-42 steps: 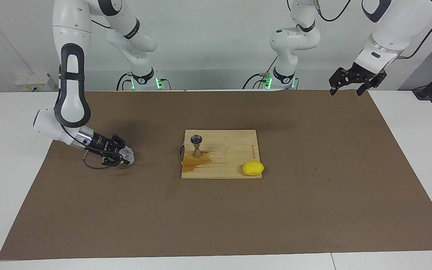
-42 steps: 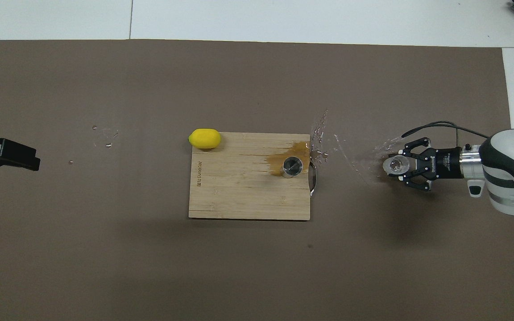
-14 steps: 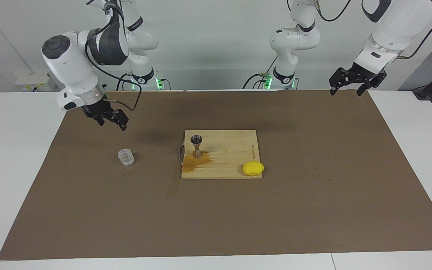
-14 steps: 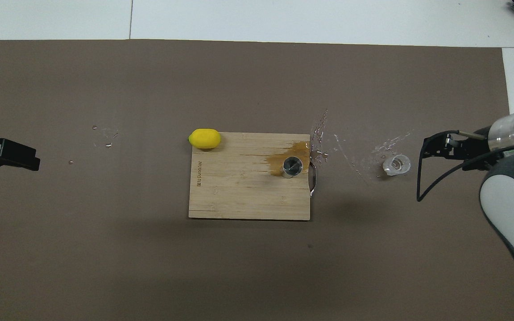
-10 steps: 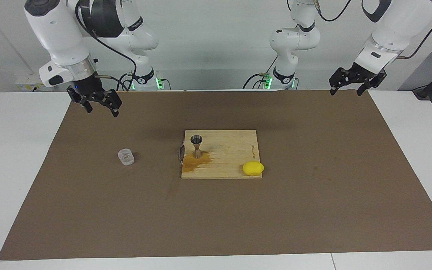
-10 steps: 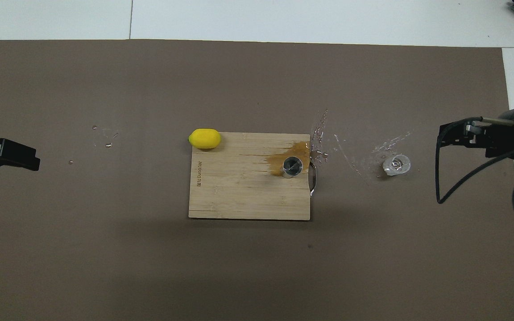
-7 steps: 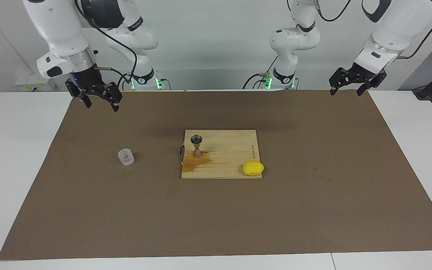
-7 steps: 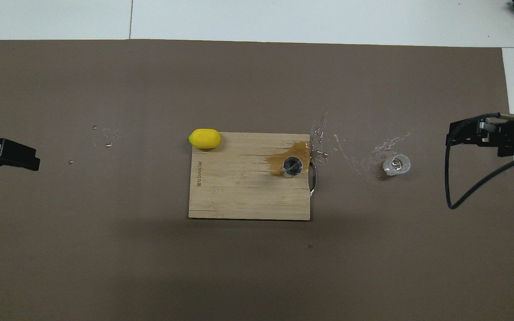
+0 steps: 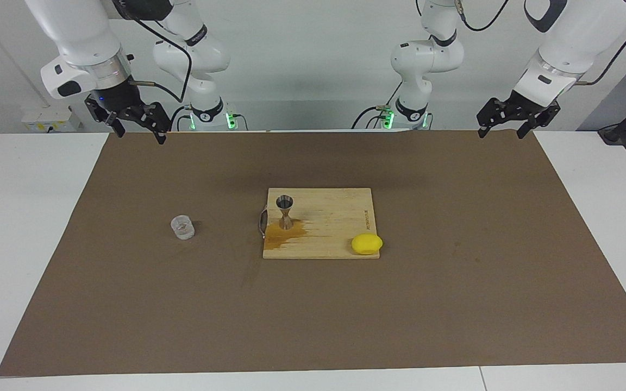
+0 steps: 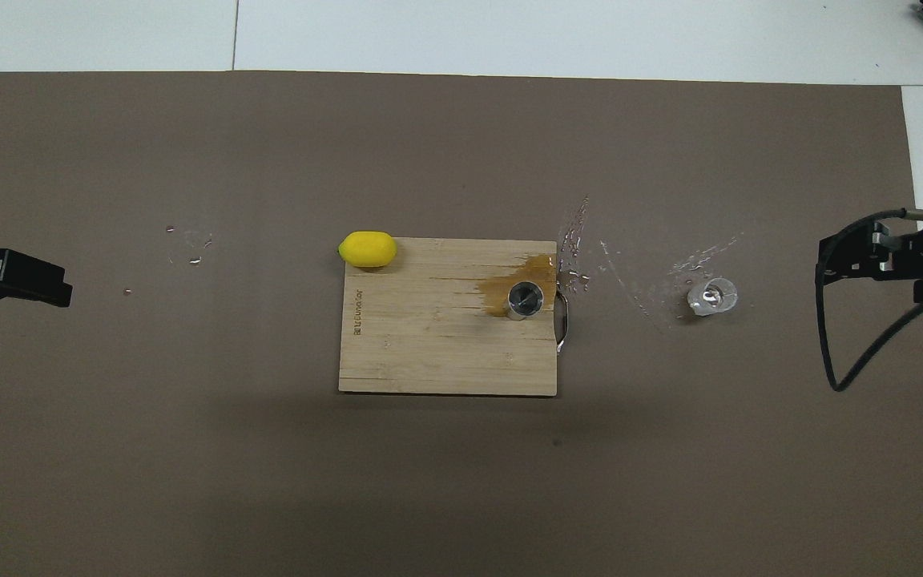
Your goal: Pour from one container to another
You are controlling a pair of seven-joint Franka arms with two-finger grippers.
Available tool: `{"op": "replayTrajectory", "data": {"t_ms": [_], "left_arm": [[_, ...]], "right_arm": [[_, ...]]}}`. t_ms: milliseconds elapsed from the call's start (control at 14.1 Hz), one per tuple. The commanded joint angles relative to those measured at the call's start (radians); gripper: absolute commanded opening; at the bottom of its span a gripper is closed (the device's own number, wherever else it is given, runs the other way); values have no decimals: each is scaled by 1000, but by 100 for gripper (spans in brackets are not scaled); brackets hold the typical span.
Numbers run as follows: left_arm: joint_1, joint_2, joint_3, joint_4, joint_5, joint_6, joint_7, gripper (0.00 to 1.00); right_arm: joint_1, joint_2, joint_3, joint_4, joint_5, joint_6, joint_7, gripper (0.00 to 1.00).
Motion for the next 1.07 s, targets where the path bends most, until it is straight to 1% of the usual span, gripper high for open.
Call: {"op": "replayTrajectory", "data": {"t_ms": [0, 284, 568, 994], "left_arm": [[-12, -14, 10, -13, 0, 2, -8, 100], [-12, -14, 10, -13, 0, 2, -8, 100], [-12, -14, 10, -13, 0, 2, -8, 100], [-12, -14, 10, -13, 0, 2, -8, 100]], "right_arm": [[1, -18, 3, -39, -17, -4, -63, 100], [-6, -17, 1, -41, 42, 11, -62, 100], [-6, -18, 1, -42, 43, 14, -62, 100], [-6, -17, 0, -48, 38, 68, -60, 100]]}}
